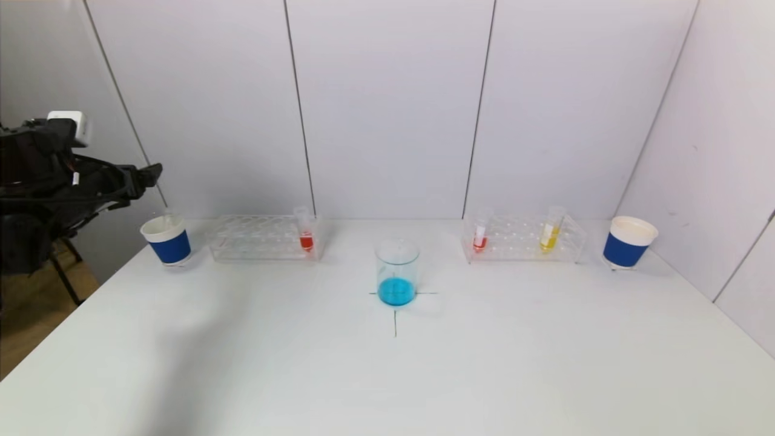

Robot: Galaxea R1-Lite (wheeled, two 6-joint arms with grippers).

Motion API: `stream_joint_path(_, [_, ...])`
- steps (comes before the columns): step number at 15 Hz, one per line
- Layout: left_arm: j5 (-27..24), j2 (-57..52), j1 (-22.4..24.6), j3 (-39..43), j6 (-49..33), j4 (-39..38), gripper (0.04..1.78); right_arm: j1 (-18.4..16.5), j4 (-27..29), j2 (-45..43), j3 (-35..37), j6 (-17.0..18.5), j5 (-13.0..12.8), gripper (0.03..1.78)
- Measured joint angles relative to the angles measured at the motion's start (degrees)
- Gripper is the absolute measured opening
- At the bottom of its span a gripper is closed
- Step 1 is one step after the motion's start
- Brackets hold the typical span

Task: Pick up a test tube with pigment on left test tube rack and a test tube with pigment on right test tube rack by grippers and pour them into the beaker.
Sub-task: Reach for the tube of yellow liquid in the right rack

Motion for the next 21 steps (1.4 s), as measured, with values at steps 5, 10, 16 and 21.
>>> stream_joint_path(5, [-1.0,-18.4,-3.9,8.5,-1.6,10.6,1.76,0.0,0.0,0.0,0.0,0.0,0.0,1.77])
stream_joint_path(10, [-1.3,-39.2,-8.4,19.7,-2.0,21.0,1.76,0.0,0.0,0.0,0.0,0.0,0.0,1.77])
stream_joint_path(16, [-2.7,-61.4,-9.8,28.5,-2.0,37.4,1.76,0.0,0.0,0.0,0.0,0.0,0.0,1.77])
stream_joint_path(21, [-8.5,-75.6,-9.9,29.8,-3.6,55.2,1.76,0.0,0.0,0.0,0.0,0.0,0.0,1.77])
